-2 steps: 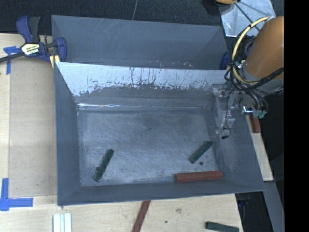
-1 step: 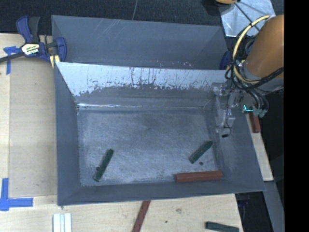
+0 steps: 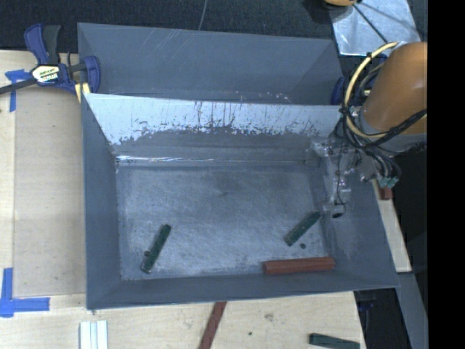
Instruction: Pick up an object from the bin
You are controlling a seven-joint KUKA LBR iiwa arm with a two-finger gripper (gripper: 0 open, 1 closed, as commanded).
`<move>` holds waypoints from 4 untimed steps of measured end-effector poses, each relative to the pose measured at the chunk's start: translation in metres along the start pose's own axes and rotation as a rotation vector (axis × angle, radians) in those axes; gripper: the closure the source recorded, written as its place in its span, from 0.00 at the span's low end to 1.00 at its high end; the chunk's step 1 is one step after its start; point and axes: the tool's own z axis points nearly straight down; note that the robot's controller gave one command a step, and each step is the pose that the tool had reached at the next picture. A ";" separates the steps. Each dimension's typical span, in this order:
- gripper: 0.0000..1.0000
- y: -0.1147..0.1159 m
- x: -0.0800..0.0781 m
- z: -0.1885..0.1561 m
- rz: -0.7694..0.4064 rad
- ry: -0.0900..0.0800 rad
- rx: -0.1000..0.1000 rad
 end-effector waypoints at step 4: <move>0.00 -0.026 0.017 0.101 -0.060 0.006 -0.002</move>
Offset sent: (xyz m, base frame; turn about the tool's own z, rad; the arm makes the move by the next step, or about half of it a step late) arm -0.0147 -0.0272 -0.1011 -0.0584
